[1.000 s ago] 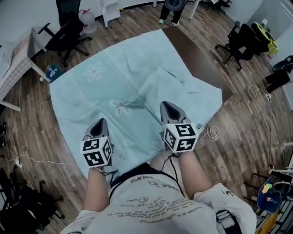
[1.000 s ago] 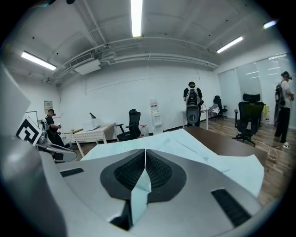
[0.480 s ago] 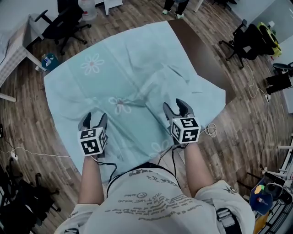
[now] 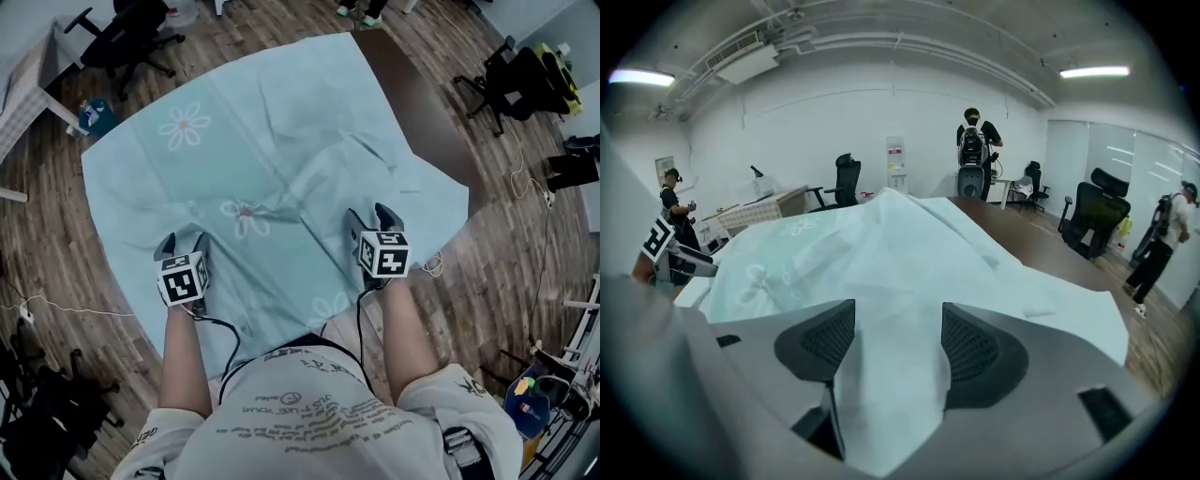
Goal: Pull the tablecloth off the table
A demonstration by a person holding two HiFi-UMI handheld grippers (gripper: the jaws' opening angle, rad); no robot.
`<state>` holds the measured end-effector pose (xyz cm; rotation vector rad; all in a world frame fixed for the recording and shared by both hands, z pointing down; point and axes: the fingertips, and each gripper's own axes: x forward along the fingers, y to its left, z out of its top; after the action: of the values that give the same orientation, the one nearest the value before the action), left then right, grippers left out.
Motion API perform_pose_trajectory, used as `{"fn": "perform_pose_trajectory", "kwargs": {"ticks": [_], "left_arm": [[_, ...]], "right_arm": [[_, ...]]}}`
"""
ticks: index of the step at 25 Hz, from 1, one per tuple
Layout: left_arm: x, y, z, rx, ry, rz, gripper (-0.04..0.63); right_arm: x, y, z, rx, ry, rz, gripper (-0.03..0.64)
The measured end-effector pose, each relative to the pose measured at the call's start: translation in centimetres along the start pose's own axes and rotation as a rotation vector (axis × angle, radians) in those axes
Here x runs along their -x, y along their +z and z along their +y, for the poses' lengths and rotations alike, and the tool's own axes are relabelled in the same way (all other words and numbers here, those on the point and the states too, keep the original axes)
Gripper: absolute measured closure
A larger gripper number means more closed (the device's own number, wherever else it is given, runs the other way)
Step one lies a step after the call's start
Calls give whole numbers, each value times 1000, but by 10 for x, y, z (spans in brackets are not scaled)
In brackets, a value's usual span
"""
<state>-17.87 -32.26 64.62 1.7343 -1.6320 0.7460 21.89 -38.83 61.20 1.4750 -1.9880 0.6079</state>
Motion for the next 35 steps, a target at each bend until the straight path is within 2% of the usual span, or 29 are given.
{"fn": "perform_pose_trajectory", "kwargs": {"ticks": [5,11,14,18,27,28,31,33,35], "left_arm": [[-22,-22,3,30,1,60,287],[-41,-34,6,18,-13,114,287],[-44,-37,5,41,-28,111,285],[-45,-36,4,28,-48,115,285],[-45,-37,6,23,-42,88,289],[-45,-37,6,21,-42,85,298],[-45,-35,7,18,-48,85,346],[-46,-35,7,13,-52,90,398],[-45,-36,7,4,-55,95,445]], "right_arm": [[-23,-25,-11,12,-29,77,341],[-47,-41,-20,-9,-48,144,341],[-55,-51,-23,-31,-47,170,341],[-59,-58,-28,-90,-31,169,337],[-61,-59,-29,-71,-28,178,337],[-61,-58,-31,-77,-35,182,350],[-60,-56,-33,-92,-56,196,491],[-62,-56,-31,-84,-60,204,557],[-62,-56,-29,-67,-59,208,588]]}}
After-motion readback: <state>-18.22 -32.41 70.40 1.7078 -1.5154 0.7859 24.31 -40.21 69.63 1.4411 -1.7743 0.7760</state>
